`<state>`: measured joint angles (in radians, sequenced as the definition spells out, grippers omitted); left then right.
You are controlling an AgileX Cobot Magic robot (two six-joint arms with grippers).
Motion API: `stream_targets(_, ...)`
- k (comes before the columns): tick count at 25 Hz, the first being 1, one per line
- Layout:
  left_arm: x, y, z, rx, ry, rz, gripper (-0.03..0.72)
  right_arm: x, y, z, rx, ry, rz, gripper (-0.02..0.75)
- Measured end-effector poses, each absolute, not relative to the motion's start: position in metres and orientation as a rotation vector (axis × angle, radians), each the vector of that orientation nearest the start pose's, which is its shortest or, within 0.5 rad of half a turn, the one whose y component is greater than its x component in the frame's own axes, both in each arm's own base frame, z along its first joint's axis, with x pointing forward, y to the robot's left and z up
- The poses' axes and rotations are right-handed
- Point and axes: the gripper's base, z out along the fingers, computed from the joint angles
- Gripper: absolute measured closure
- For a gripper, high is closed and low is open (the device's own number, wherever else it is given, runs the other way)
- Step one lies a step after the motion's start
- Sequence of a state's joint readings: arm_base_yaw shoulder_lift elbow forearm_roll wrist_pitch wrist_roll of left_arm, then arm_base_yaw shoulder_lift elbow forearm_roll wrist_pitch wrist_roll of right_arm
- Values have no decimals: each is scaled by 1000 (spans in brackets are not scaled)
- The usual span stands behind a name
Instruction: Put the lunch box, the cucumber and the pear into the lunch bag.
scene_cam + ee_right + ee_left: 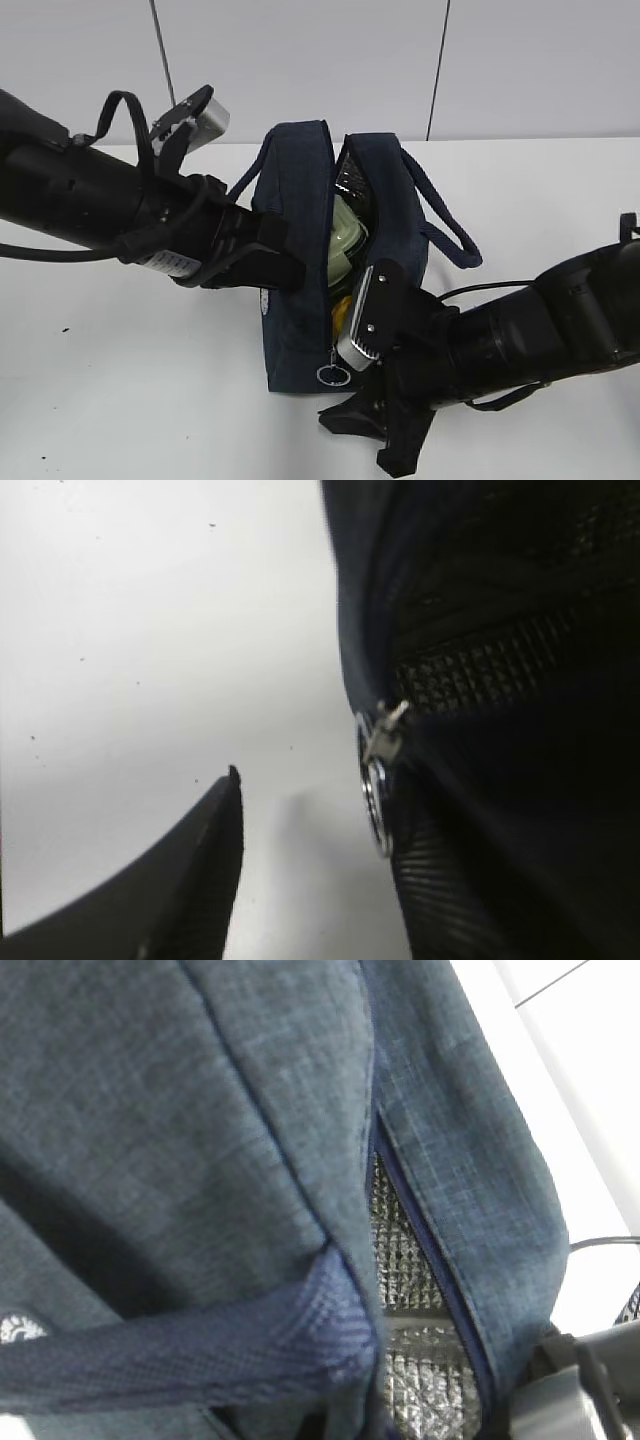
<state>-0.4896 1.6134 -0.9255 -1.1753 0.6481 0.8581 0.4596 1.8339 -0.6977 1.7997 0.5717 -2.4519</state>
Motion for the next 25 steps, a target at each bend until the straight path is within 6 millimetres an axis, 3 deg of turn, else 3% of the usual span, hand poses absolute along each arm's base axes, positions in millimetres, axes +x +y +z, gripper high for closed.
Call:
stream_targets(5, 257, -194, 221, 596, 2456, -1032, 702, 252, 180, 119, -1410, 1906, 631, 411)
stream_targets(16, 256, -194, 221, 599, 2457, -1036, 702, 251, 181, 120, -1408, 1896, 653, 725)
stream_targets(25, 255, -195, 222, 605, 2460, -1045, 702, 250, 182, 121, -1314, 1980, 722, 732)
